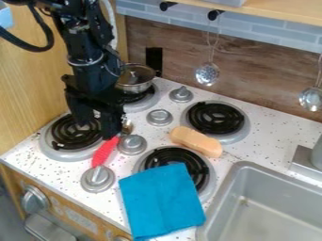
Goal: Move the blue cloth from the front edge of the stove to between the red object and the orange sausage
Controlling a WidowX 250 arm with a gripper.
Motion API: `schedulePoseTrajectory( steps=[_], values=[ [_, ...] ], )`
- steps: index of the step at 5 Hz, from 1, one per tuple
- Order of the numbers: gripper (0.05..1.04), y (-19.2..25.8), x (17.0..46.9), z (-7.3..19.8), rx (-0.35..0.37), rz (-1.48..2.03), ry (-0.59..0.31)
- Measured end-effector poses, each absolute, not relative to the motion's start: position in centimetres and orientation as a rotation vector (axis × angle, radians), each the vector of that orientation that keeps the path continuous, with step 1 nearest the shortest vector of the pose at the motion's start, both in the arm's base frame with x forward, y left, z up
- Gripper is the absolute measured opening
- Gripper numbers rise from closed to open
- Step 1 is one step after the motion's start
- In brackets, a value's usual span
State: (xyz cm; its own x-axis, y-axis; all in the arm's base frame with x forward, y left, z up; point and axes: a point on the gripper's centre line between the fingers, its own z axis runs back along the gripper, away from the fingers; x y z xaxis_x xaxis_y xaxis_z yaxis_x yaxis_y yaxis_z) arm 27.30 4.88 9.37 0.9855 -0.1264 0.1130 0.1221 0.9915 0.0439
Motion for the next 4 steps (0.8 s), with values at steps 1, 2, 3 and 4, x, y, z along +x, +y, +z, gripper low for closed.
schedulePoseTrajectory(
  steps=[1, 2, 3, 4],
  values=[
    [0.989, 4.8, 27.0, 8.6, 0.03, -0.121, -0.089],
    [0.989, 4.6, 26.5, 7.8, 0.033, -0.112, -0.085],
    [0.989, 2.7, 26.1, 6.9, 0.034, -0.162, -0.072],
    [0.989, 2.1, 25.6, 6.1, 0.036, -0.162, -0.074]
  ],
)
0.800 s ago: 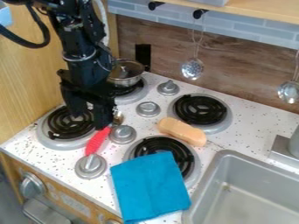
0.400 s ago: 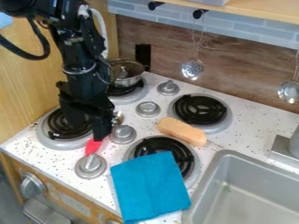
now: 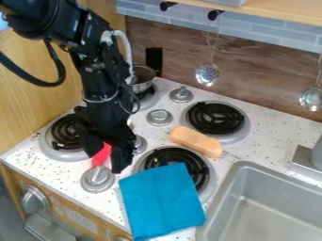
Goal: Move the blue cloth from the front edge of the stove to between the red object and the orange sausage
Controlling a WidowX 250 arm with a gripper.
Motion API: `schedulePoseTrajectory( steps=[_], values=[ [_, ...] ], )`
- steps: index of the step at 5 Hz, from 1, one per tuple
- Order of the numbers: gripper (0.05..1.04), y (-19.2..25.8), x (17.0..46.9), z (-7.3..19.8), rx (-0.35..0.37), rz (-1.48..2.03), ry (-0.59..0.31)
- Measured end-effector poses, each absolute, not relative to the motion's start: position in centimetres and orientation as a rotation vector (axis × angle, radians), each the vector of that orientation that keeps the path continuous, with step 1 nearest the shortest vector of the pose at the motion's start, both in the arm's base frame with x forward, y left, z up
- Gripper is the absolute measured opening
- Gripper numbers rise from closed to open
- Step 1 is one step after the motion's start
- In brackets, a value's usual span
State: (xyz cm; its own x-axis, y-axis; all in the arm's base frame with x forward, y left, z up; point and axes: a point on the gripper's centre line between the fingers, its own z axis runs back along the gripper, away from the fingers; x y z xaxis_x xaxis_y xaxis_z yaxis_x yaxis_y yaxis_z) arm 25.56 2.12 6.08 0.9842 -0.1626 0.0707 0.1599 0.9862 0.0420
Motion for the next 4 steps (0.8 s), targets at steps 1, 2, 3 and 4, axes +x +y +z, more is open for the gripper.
schedulePoseTrajectory(
  steps=[1, 2, 3, 4],
  values=[
    [0.989, 0.7, 25.5, 5.3, 0.033, -0.185, -0.105],
    [0.989, -0.7, 25.4, 4.0, 0.037, -0.188, -0.108],
    [0.989, -1.9, 25.7, 3.0, 0.035, -0.195, -0.116],
    [0.989, -3.0, 26.0, 1.8, 0.036, -0.194, -0.122]
  ],
)
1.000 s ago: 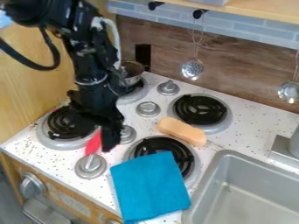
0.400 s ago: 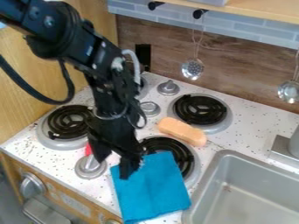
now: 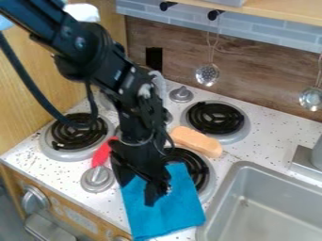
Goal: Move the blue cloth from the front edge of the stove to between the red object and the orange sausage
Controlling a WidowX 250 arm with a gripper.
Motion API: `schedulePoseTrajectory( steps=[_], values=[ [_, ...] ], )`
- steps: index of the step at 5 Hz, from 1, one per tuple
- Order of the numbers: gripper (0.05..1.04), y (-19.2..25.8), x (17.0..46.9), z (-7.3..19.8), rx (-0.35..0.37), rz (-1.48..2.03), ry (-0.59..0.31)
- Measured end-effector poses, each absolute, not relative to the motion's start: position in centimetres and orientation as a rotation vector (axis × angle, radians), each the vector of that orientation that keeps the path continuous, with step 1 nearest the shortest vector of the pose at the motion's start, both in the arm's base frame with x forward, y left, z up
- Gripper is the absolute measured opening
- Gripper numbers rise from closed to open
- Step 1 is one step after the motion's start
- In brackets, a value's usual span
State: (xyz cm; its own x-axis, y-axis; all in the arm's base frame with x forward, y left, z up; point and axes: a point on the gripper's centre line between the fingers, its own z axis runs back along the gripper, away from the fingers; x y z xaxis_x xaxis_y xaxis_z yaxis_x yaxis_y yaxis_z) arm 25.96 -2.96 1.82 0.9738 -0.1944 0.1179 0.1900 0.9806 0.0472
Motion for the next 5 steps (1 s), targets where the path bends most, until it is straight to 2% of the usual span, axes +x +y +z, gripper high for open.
schedulePoseTrajectory(
  steps=[3, 4, 5],
  values=[
    [0.989, -2.7, 25.6, 0.0, 0.063, -0.172, -0.125],
    [0.941, -2.6, 25.2, -0.4, 0.065, -0.167, -0.116],
    [0.653, -2.5, 24.6, -0.7, 0.062, -0.171, -0.103]
  ],
)
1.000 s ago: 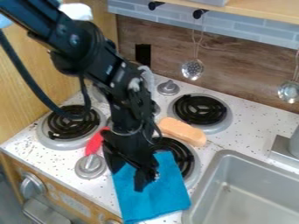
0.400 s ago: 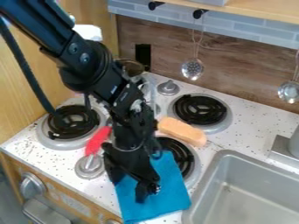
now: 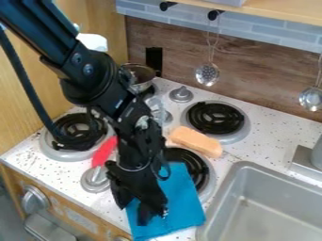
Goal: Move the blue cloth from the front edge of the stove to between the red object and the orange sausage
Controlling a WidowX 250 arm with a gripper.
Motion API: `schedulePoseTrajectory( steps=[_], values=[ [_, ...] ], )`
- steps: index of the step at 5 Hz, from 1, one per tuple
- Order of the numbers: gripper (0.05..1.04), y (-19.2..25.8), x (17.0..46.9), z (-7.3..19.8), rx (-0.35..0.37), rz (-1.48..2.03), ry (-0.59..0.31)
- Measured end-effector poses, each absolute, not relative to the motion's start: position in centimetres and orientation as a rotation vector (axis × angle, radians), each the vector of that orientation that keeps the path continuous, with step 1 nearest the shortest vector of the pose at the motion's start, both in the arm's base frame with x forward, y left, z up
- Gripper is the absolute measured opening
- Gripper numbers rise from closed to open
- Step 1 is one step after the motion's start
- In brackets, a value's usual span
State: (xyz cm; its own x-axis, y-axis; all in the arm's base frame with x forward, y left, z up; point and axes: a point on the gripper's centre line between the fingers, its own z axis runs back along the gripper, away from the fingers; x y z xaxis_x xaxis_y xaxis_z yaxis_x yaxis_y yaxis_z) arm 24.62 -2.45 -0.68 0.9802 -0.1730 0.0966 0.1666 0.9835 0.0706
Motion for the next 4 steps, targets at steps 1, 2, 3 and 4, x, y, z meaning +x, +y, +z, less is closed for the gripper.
schedulePoseTrajectory(
  steps=[1, 2, 3, 4],
  values=[
    [0.359, -2.0, 24.1, -1.0, 0.064, -0.172, -0.093],
    [0.161, -0.9, 23.6, -1.3, 0.065, -0.147, -0.078],
    [0.07, -0.6, 23.8, -1.2, 0.067, -0.14, -0.079],
    [0.069, 1.1, 24.5, -0.8, 0.072, -0.093, -0.086]
  ],
)
